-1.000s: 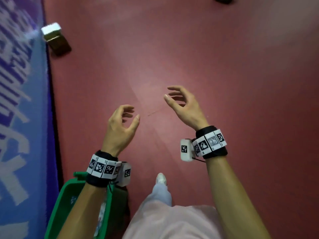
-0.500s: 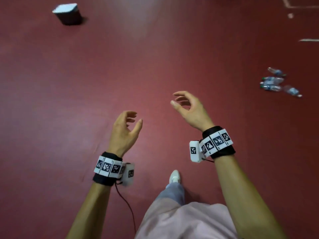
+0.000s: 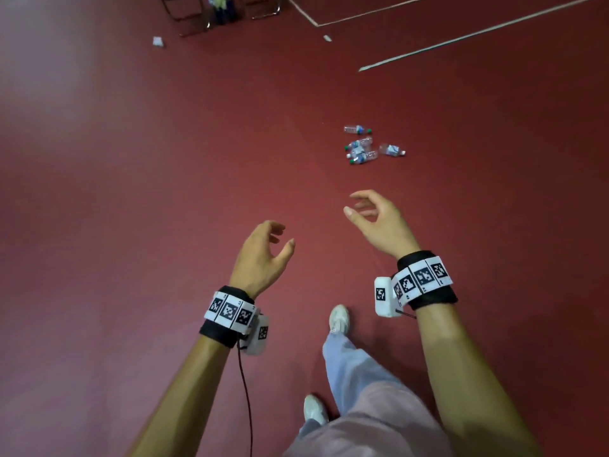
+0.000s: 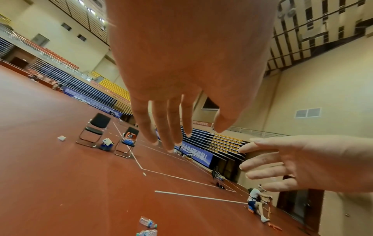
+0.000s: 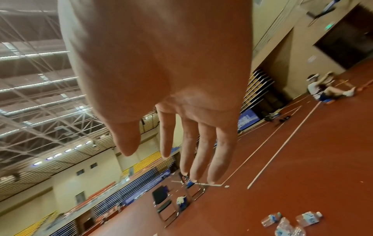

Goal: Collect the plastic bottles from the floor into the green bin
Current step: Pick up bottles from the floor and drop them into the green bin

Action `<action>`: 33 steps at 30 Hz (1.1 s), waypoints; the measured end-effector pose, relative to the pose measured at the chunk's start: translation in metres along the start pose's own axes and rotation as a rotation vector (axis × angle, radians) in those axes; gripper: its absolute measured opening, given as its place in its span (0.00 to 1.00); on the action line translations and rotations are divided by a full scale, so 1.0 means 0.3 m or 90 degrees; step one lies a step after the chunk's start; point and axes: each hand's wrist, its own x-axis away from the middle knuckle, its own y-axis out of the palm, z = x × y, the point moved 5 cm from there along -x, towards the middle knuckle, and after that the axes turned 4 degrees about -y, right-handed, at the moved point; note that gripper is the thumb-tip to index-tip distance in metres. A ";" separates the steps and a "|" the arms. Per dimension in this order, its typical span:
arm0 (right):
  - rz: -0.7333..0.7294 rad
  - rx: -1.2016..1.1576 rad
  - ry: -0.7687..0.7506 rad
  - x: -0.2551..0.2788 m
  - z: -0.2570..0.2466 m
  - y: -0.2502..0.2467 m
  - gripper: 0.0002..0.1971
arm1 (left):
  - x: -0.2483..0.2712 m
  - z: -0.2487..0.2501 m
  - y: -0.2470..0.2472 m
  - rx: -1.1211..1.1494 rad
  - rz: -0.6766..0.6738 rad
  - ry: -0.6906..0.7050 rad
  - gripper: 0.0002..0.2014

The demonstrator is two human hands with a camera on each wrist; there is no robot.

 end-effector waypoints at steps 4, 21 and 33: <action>0.036 -0.017 0.041 -0.292 0.077 -0.050 0.17 | -0.277 0.028 0.027 -0.018 -0.018 0.031 0.19; 0.093 -0.065 0.047 -1.429 0.270 -0.199 0.16 | -1.389 0.063 0.067 -0.124 -0.077 0.040 0.21; 0.171 0.008 0.123 -2.177 0.528 -0.511 0.15 | -2.479 0.172 0.359 -0.112 -0.163 0.125 0.20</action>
